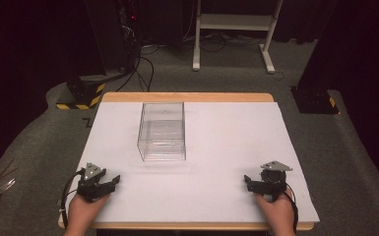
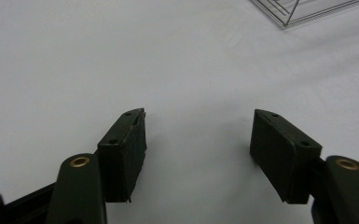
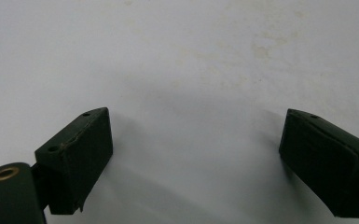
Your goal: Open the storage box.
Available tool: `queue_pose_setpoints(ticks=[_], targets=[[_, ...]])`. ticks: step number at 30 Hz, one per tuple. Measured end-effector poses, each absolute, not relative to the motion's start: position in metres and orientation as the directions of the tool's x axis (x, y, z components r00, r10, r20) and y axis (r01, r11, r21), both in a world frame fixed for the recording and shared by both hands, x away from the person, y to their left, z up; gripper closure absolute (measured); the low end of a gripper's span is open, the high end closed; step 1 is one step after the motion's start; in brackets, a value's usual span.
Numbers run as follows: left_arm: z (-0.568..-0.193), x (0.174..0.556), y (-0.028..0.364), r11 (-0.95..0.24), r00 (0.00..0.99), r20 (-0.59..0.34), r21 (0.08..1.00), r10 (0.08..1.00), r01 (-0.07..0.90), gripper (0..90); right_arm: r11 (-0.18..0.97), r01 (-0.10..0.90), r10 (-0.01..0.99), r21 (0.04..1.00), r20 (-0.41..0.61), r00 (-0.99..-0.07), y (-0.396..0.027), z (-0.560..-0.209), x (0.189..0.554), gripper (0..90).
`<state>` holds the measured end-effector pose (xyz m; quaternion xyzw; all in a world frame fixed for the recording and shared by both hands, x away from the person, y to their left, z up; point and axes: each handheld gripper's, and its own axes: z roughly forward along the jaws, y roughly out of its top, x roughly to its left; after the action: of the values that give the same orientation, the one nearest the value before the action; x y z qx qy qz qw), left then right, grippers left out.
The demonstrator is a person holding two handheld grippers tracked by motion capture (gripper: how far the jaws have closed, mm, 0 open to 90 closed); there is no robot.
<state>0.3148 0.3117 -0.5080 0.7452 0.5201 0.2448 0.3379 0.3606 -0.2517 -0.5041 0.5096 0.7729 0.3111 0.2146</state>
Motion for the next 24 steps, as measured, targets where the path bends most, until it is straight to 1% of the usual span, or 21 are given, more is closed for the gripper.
queue_pose_setpoints(ticks=[3, 4, 7, 11, 15, 24], targets=[[-0.508, 0.315, 0.312, -0.23, 0.34, 0.011, 0.758, 0.94, 0.611, 36.0, 0.288, 0.654, 0.921, 0.699, -0.015, -0.39, -0.252, -0.504, 0.361, 9.4], [-0.507, 0.315, 0.312, -0.222, 0.342, -0.003, 0.755, 0.94, 0.617, 35.2, 0.29, 0.653, 0.921, 0.699, -0.016, -0.39, -0.252, -0.504, 0.361, 9.4], [-0.506, 0.315, 0.313, -0.225, 0.34, 0.002, 0.753, 0.941, 0.618, 35.6, 0.289, 0.654, 0.92, 0.699, -0.016, -0.39, -0.252, -0.504, 0.361, 9.5], [-0.504, 0.314, 0.316, -0.201, 0.343, -0.03, 0.76, 0.939, 0.617, 35.7, 0.289, 0.654, 0.921, 0.699, -0.016, -0.39, -0.252, -0.504, 0.361, 9.4], [-0.502, 0.313, 0.316, -0.204, 0.351, -0.032, 0.763, 0.936, 0.614, 35.6, 0.289, 0.654, 0.921, 0.699, -0.016, -0.39, -0.252, -0.504, 0.361, 9.4], [-0.495, 0.311, 0.307, -0.211, 0.397, -0.048, 0.785, 0.917, 0.582, 36.0, 0.29, 0.654, 0.921, 0.699, -0.016, -0.39, -0.252, -0.504, 0.361, 9.4]])
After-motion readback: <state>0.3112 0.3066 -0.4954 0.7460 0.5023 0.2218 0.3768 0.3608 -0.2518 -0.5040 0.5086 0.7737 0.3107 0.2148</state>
